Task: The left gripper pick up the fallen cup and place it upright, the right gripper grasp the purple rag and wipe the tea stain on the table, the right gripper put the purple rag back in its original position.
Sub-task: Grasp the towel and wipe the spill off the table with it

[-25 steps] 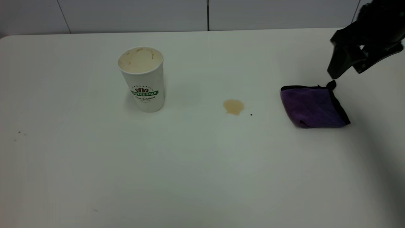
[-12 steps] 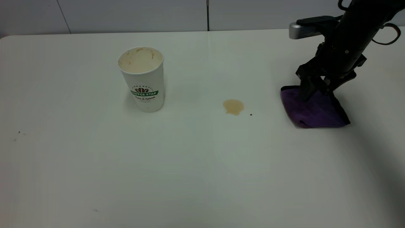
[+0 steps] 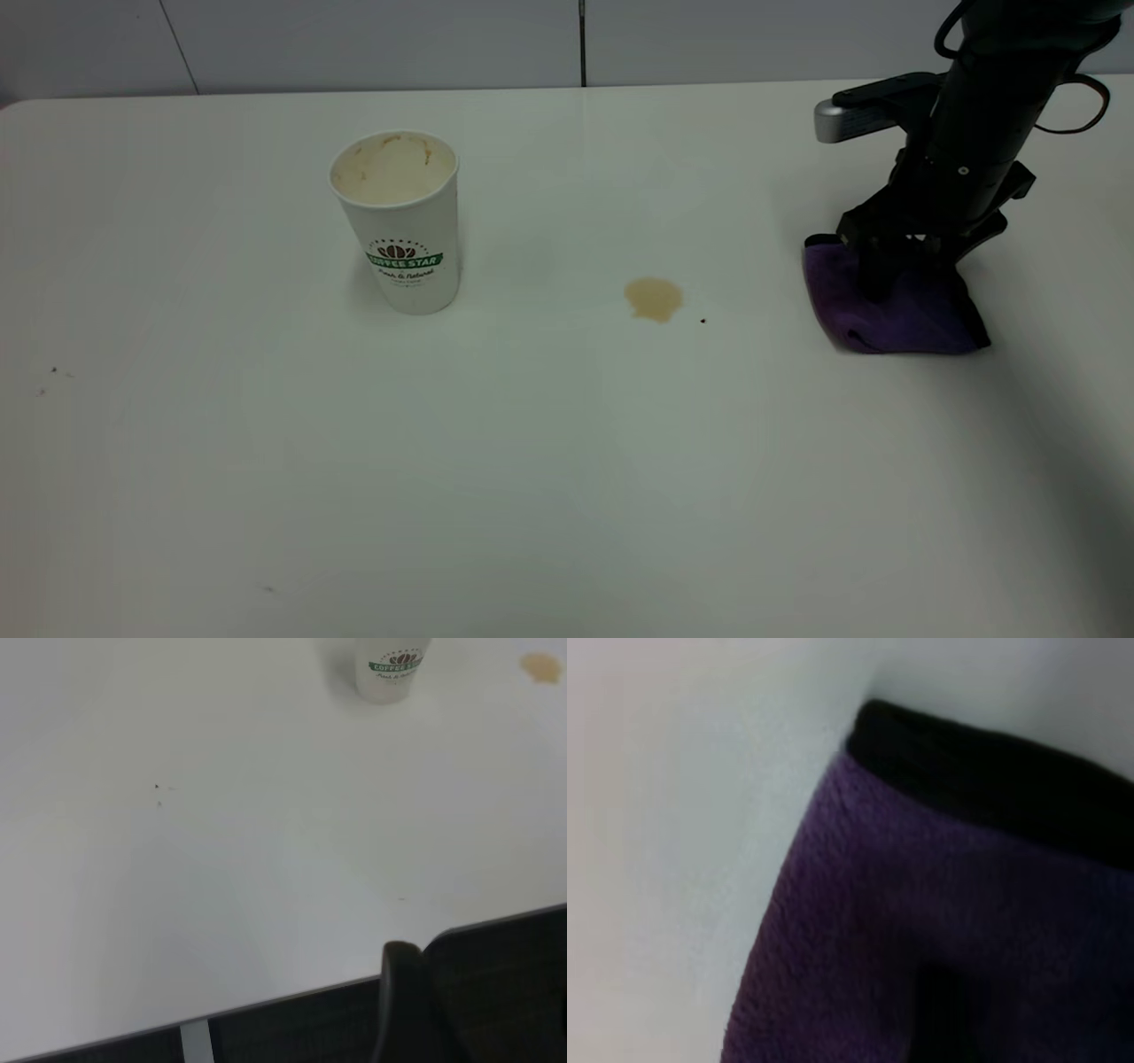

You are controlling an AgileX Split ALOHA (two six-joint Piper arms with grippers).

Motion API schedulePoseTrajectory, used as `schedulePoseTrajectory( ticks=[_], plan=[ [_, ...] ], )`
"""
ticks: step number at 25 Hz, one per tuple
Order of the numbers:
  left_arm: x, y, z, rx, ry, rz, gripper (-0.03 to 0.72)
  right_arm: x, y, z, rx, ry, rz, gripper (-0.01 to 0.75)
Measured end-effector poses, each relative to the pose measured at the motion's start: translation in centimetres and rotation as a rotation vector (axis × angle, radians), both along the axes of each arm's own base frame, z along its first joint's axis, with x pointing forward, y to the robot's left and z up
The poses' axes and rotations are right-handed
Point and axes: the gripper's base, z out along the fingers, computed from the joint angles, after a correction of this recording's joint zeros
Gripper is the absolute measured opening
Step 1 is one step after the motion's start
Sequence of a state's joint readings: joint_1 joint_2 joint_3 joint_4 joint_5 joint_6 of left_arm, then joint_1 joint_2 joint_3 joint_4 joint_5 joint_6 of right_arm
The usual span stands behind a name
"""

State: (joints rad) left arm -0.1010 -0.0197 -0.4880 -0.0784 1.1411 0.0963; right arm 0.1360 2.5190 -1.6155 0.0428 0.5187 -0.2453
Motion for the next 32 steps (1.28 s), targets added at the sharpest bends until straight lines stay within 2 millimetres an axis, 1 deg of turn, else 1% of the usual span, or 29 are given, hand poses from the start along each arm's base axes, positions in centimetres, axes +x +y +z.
schedulePoseTrajectory(
  ticks=[2,3,4,6,7,8,10,16,23,28,32],
  plan=[
    [0.0,0.0,0.0,0.0,0.0,0.0,0.443,0.0,0.1,0.0,0.003,0.0,-0.003,0.479],
    [0.0,0.0,0.0,0.0,0.0,0.0,0.443,0.0,0.1,0.0,0.006,0.0,-0.001,0.409],
    [0.0,0.0,0.0,0.0,0.0,0.0,0.443,0.0,0.4,0.0,0.011,0.0,0.003,0.308],
    [0.0,0.0,0.0,0.0,0.0,0.0,0.443,-0.1,1.0,0.0,0.016,-0.001,0.029,0.137],
    [0.0,0.0,0.0,0.0,0.0,0.0,0.443,-0.1,1.3,0.0,0.019,-0.004,0.041,0.083],
    [0.0,0.0,0.0,0.0,0.0,0.0,0.443,-0.2,1.7,0.0,0.024,-0.009,0.052,0.045],
    [0.0,0.0,0.0,0.0,0.0,0.0,0.443,-0.1,2.6,0.1,0.036,-0.025,0.077,0.022],
    [0.0,0.0,0.0,0.001,0.0,0.0,0.443,0.3,6.9,0.1,0.077,-0.075,0.161,0.02],
    [0.0,0.0,0.0,0.001,0.0,0.0,0.442,1.9,11.0,0.0,0.1,-0.091,0.235,0.02],
    [0.0,0.0,0.0,0.001,0.0,0.0,0.442,1.7,14.0,0.1,0.119,-0.095,0.287,0.022],
    [0.0,0.0,0.0,0.001,0.0,0.0,0.442,0.7,16.5,0.3,0.167,-0.086,0.33,0.022]
  ],
)
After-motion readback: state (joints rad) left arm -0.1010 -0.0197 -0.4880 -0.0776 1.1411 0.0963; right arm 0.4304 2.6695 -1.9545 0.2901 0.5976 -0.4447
